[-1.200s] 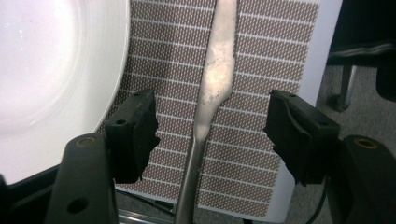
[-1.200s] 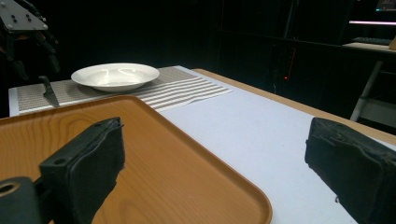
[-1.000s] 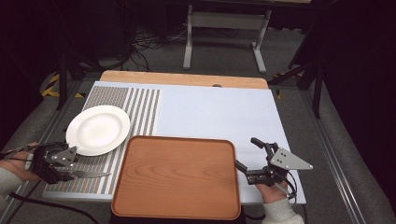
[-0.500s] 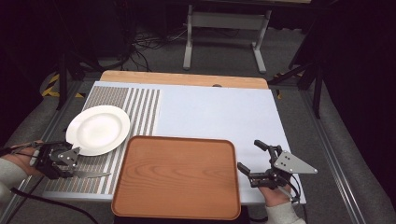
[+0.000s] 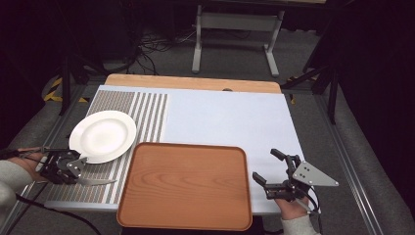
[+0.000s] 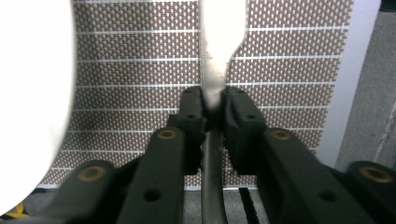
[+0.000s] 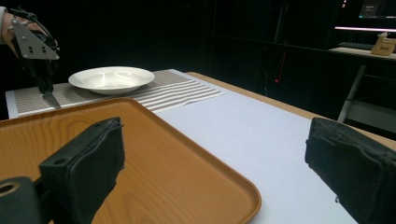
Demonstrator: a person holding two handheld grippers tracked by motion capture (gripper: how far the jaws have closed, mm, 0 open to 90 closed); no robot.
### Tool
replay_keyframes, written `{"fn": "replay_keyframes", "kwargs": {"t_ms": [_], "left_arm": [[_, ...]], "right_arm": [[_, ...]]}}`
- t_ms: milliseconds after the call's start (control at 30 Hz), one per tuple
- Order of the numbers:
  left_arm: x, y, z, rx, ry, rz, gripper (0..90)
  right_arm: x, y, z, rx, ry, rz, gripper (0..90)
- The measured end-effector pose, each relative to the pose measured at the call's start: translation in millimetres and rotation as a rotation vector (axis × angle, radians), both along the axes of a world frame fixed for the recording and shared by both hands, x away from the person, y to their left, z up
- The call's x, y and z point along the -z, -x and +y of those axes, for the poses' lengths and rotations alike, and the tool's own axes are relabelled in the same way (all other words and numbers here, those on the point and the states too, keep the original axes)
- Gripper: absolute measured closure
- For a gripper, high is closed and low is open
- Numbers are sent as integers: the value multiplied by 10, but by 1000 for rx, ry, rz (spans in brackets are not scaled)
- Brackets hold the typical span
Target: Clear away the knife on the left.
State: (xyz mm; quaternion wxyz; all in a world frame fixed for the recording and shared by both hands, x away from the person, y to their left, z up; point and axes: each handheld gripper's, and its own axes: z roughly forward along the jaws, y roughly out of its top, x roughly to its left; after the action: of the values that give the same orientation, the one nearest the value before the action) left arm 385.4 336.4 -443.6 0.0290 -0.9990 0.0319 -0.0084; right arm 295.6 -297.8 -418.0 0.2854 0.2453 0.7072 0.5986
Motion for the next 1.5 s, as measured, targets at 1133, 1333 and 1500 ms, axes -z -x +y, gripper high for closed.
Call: {"fn": "replay_keyframes", "kwargs": {"t_ms": [1133,1333,1500], "left_arm": [[-151,46,-148,-44,-3,-23,797],[-361,61,-214,-134,60,-46,798],[-514,43,-325,-229,78,-34,796]], "right_arm": [[47,-39,63,-10,18,12,53],[37,-49,58,-14,11,8,53],[39,-64,66,-10,15,7,53]]}}
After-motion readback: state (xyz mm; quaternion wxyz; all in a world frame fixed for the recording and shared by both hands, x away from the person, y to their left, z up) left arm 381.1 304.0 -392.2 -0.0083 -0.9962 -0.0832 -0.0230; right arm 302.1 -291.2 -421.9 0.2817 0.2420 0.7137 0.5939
